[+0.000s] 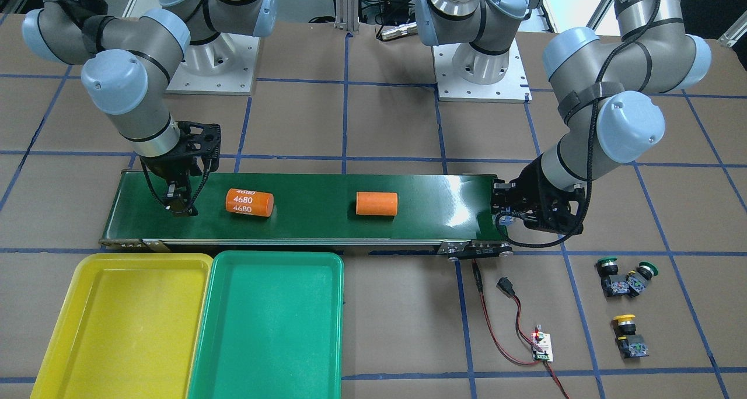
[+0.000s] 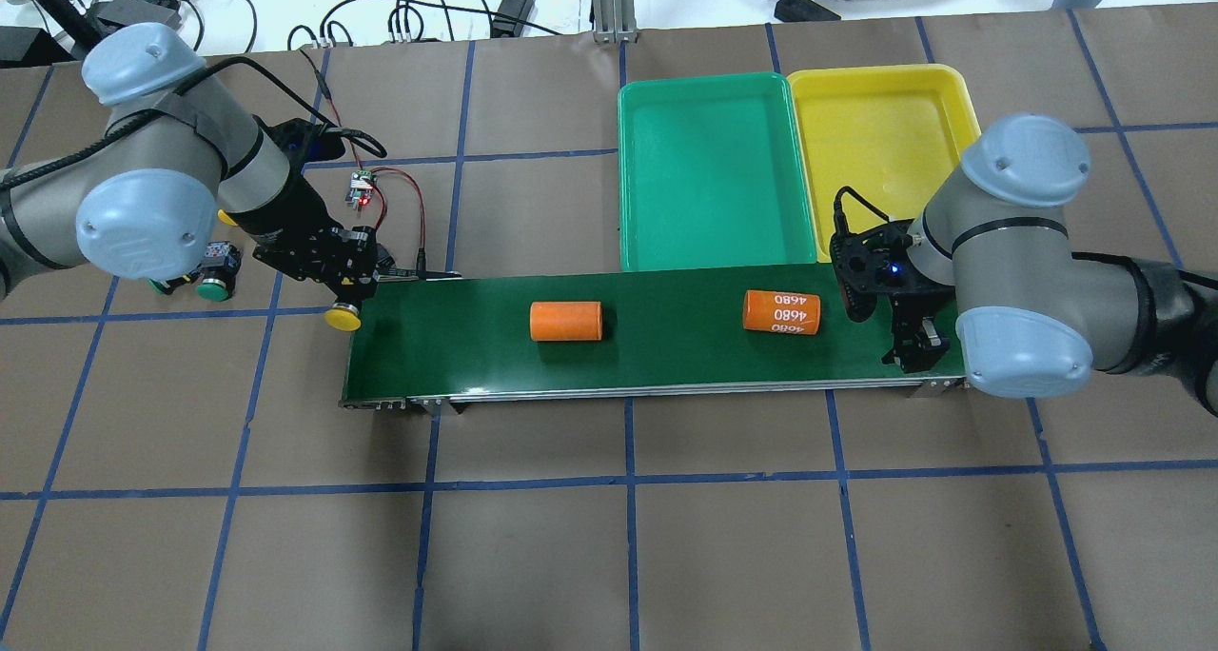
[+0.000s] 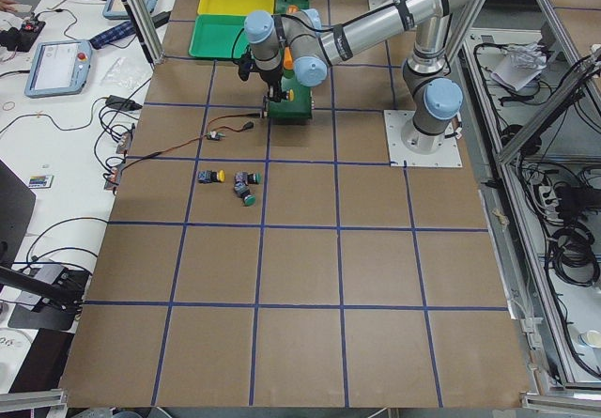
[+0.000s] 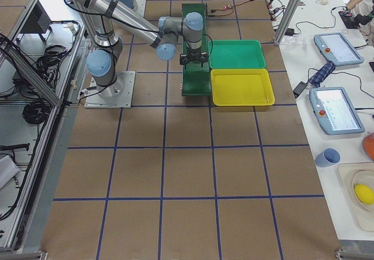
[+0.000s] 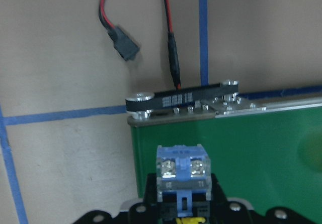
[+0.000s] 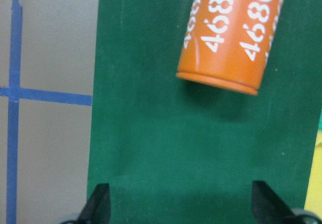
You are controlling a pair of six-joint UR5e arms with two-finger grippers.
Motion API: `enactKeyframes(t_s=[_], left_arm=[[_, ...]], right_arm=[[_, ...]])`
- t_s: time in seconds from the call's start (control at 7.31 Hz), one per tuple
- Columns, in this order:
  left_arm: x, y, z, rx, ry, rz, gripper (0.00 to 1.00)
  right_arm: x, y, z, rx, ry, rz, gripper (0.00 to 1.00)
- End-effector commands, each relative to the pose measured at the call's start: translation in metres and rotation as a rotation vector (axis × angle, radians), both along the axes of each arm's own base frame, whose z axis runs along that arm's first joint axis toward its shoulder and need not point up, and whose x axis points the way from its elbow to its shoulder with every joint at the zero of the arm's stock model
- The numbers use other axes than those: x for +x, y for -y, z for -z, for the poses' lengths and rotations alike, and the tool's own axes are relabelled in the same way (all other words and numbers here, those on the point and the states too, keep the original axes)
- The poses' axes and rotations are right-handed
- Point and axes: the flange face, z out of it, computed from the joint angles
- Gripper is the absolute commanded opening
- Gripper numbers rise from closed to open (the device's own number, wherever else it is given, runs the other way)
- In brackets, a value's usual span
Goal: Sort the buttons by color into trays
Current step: 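Carry the yellow-capped button onto the belt and release it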
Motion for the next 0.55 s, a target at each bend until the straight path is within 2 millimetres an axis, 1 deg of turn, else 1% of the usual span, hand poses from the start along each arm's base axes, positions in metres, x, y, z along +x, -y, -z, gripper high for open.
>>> enactKeyframes(t_s=[0.0,0.14,0.41], left_arm=[[-0.001,-0.001,0.011,0.002,-0.006,0.002,0.0],[0.001,0.004,0.009,-0.009,-0.002,-0.003,0.0],[-0.001,0.001,0.021,-0.02,-0.001,-0.011,0.0]], right_arm=[[0.0,0.0,0.0,0.001,0.0,-0.001,1.0],[0.0,0.0,0.0,0.001,0.0,0.001,1.0],[0.0,0.0,0.0,0.001,0.0,0.001,1.0]])
